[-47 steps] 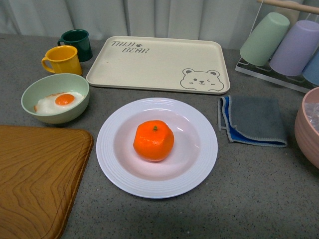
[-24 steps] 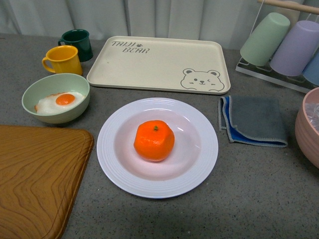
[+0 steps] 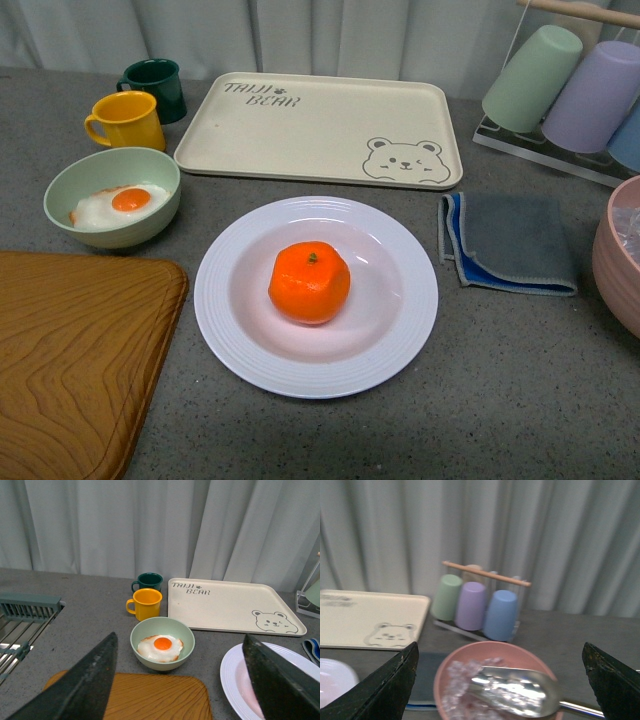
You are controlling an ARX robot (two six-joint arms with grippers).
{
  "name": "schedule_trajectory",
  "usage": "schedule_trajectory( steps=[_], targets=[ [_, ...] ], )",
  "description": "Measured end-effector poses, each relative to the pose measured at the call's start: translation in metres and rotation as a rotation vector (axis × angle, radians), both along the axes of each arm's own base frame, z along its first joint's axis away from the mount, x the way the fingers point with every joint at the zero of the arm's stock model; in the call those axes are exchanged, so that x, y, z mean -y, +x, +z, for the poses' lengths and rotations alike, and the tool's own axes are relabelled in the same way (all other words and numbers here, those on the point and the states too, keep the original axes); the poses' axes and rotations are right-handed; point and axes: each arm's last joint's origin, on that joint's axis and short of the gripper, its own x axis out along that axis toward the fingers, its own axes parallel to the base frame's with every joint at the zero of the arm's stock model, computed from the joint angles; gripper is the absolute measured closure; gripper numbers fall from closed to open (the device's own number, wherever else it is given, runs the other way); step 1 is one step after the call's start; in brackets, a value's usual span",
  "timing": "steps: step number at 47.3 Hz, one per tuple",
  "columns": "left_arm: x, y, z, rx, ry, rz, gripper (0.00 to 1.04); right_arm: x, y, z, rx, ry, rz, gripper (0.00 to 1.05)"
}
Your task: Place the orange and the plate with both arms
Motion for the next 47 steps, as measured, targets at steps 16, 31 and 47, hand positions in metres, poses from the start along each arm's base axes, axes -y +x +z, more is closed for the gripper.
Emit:
schedule_trajectory(
  steps=[16, 31, 47],
  targets=[
    [0.0, 0.0, 0.0, 0.0, 0.002, 0.0, 0.07, -0.015, 0.049, 0.018, -0.171, -0.012, 0.157, 0.09],
    [0.0, 0.0, 0.0, 0.0, 0.003, 0.0, 0.07, -0.037, 0.12, -0.019, -0.552, 0.439, 0.313, 0.09],
    [0.0, 0.0, 0.0, 0.0, 0.002, 0.0, 0.07, -0.052, 0.17, -0.071, -0.895, 0.816, 0.363, 0.09]
  ],
)
